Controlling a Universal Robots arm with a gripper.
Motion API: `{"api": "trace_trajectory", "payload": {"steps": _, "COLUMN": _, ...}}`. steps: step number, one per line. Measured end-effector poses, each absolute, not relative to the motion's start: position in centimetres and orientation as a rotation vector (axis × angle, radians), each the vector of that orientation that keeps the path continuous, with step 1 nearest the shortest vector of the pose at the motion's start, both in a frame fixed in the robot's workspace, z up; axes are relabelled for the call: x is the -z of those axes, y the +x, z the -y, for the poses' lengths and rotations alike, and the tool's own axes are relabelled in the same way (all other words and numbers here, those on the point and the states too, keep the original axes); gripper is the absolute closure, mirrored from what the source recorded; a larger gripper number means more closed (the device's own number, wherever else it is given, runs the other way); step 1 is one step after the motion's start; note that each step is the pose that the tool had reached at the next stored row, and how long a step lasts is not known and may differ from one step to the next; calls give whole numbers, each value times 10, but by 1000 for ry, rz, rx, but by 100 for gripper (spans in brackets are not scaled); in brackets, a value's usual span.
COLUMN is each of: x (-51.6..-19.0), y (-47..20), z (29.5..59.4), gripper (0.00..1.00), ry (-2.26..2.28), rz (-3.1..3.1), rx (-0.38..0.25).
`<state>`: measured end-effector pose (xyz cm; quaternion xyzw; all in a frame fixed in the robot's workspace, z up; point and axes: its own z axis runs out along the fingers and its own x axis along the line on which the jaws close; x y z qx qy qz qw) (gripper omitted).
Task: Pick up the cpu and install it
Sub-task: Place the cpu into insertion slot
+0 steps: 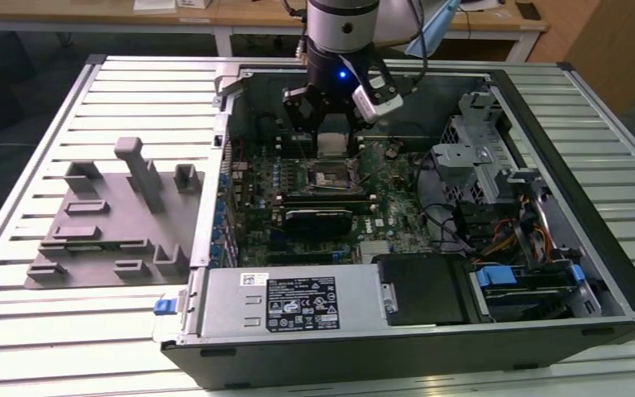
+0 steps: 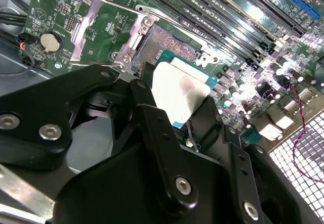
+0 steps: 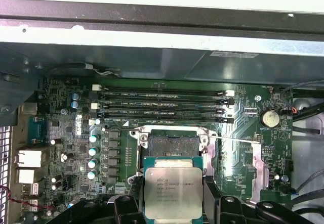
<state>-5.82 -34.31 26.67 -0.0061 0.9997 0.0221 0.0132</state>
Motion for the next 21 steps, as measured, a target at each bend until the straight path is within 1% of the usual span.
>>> {"api": "trace_trajectory", "payload": {"steps": 12, "x": -267, "y": -58, "z": 343, "gripper": 45, "ry": -10, "rz": -3114, "rx": -69}}
{"api": "trace_trajectory", "payload": {"steps": 21, "x": -267, "y": -58, "z": 343, "gripper": 45, "ry": 160, "rz": -3108, "rx": -67}}
